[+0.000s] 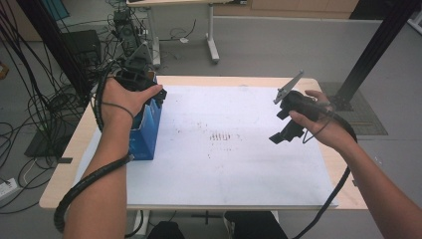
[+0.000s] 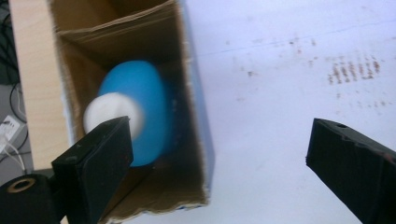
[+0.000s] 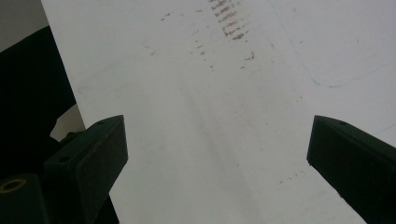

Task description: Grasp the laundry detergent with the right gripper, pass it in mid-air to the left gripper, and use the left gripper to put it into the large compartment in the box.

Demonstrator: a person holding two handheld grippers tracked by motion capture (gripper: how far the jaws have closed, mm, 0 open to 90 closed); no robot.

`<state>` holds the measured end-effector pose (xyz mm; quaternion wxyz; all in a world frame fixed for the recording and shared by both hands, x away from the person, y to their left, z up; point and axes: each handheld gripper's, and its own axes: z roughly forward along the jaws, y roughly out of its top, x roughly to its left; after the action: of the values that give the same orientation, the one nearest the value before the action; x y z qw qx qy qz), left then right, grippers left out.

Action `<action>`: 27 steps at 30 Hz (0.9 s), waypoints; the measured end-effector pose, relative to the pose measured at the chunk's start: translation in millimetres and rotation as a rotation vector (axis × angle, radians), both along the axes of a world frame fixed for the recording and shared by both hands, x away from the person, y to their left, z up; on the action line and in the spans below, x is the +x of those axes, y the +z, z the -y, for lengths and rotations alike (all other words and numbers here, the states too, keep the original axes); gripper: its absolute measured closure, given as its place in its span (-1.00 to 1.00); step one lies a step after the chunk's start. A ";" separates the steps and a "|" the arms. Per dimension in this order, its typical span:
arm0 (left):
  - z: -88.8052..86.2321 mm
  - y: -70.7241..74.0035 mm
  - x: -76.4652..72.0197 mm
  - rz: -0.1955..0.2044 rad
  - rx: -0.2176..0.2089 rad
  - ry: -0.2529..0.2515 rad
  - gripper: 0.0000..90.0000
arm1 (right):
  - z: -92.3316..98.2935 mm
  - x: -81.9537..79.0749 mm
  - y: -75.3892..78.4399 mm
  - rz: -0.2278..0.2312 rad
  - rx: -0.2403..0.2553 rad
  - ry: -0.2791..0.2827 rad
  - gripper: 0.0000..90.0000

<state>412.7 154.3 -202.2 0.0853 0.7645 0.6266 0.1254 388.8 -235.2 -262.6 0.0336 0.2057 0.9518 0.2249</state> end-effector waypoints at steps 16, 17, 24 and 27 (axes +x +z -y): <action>64.3 -12.3 7.7 -0.022 -0.009 -0.140 -0.96 | 5.3 5.7 0.0 -0.011 -0.029 0.006 -0.89; 66.5 -13.2 8.4 -0.031 -0.009 -0.146 -0.96 | 5.2 6.0 0.2 -0.012 -0.028 0.005 -0.89; 80.5 -17.3 12.8 -0.045 -0.008 -0.166 -0.96 | 5.0 6.9 -0.4 -0.014 -0.033 0.010 -0.89; 84.4 -22.7 14.4 -0.062 -0.008 -0.169 -0.96 | 5.0 7.9 -0.6 -0.010 -0.043 0.007 -0.89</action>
<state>427.0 69.9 -224.9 0.0792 0.8179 0.5625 0.0914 396.7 -240.2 -263.2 0.0324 0.2026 0.9573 0.2037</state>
